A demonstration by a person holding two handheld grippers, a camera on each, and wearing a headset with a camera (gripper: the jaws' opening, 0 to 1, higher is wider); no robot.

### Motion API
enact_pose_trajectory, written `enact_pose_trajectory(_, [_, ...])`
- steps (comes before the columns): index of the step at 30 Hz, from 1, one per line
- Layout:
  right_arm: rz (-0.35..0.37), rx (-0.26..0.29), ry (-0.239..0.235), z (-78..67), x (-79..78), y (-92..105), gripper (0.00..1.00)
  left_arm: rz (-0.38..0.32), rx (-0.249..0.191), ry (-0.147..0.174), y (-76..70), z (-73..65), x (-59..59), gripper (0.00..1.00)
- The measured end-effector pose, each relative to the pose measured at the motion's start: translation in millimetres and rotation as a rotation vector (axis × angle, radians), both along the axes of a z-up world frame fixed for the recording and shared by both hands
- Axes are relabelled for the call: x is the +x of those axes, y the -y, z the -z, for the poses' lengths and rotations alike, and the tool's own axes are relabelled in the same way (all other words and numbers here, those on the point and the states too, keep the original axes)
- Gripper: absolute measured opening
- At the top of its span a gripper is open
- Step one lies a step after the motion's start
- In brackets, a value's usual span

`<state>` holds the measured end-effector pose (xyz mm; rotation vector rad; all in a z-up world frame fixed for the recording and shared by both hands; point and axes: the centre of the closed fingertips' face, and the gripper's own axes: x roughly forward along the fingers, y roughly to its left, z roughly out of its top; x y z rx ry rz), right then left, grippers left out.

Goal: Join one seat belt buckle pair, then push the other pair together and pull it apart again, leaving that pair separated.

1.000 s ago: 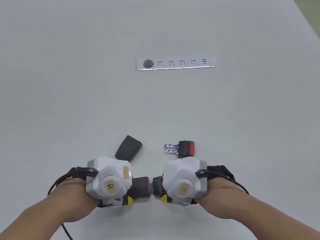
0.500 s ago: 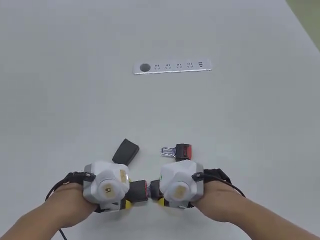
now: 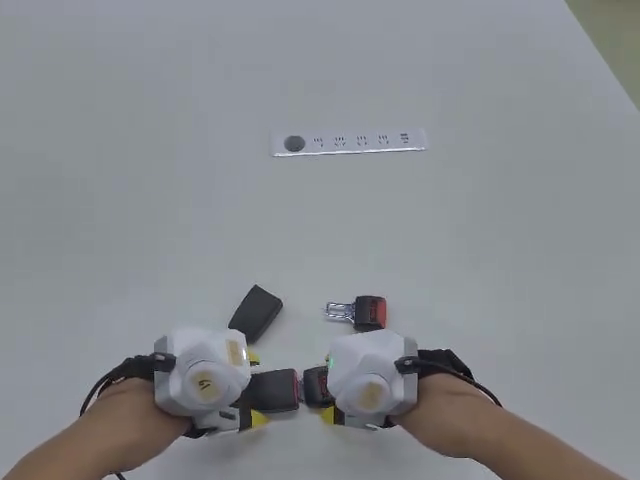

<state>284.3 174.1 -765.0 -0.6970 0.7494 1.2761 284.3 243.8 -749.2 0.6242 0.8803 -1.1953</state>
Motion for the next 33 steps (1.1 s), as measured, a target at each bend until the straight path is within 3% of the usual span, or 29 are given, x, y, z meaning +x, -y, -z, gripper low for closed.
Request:
enact_pose_trajectory(3, [0.013,0.019,0.005,-11.8,2.9,4.0,0.39,-0.031,-0.047,0.015,6.3,-20.8,6.7,0.46])
enact_pose_trajectory(8, [0.041,0.045,0.023,-25.0,14.3,11.1,0.38,-0.066,-0.092,0.041,10.3,-32.5,23.1,0.46])
enact_pose_trajectory(15, [0.084,0.039,0.058,-20.8,40.8,27.4,0.37,-0.124,-0.088,0.068,3.0,-27.9,46.4,0.47])
enact_pose_trajectory(22, [0.106,0.019,0.084,-21.8,59.0,39.2,0.37,-0.197,-0.052,0.083,-12.0,-20.7,65.0,0.49])
enact_pose_trajectory(30, [0.137,0.006,0.093,-16.3,80.7,49.4,0.37,-0.271,-0.026,0.071,-17.3,-13.6,82.6,0.51])
enact_pose_trajectory(33, [0.146,0.0,0.098,-16.7,86.1,53.3,0.37,-0.294,-0.018,0.063,-20.7,-4.0,91.5,0.52])
